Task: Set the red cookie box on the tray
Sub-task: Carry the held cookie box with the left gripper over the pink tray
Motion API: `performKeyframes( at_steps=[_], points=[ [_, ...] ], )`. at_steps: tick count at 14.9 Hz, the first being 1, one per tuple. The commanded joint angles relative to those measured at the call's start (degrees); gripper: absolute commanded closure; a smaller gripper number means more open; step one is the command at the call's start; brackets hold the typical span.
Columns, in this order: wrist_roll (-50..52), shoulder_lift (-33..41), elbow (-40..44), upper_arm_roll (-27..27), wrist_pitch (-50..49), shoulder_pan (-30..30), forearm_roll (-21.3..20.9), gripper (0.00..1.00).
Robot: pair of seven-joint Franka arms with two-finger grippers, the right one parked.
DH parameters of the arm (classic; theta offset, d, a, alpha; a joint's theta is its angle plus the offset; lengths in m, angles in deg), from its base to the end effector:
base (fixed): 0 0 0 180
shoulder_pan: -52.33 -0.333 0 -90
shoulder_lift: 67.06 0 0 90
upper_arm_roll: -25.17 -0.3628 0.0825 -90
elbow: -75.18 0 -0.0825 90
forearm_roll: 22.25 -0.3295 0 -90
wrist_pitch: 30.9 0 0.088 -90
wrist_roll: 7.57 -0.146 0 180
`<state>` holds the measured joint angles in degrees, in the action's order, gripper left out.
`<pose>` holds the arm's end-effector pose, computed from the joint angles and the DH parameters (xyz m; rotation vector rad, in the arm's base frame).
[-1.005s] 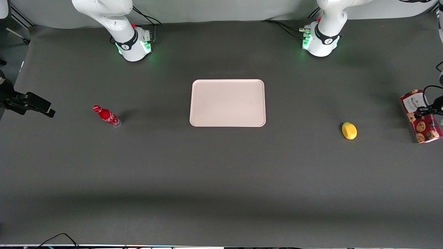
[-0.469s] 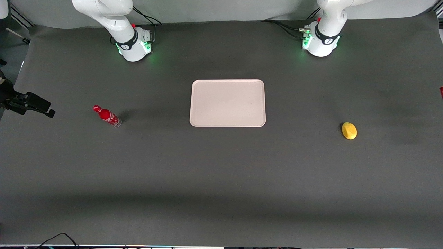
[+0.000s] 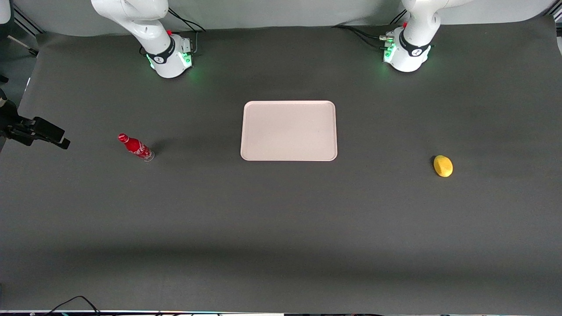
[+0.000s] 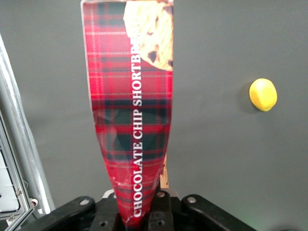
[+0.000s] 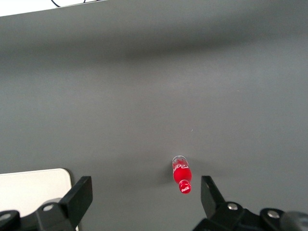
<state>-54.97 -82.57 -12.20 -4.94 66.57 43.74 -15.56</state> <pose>0.4871 0.3238 0.5314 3.1071 -0.2260 -0.0868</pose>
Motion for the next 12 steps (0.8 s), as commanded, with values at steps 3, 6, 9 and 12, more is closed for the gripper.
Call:
performKeyframes(
  at_steps=[3, 6, 9, 12],
  points=[
    [17.7, 0.1, 1.2, 0.1, -4.1, 11.8, -1.1, 1.00],
    [32.2, 1.8, 1.2, 8.2, -5.4, 14.1, -1.2, 1.00],
    [45.2, 2.7, 1.1, 16.8, -5.5, 14.8, -1.2, 1.00],
    [54.7, 2.7, 1.1, 23.9, -5.2, 16.7, -1.4, 1.00]
  ],
)
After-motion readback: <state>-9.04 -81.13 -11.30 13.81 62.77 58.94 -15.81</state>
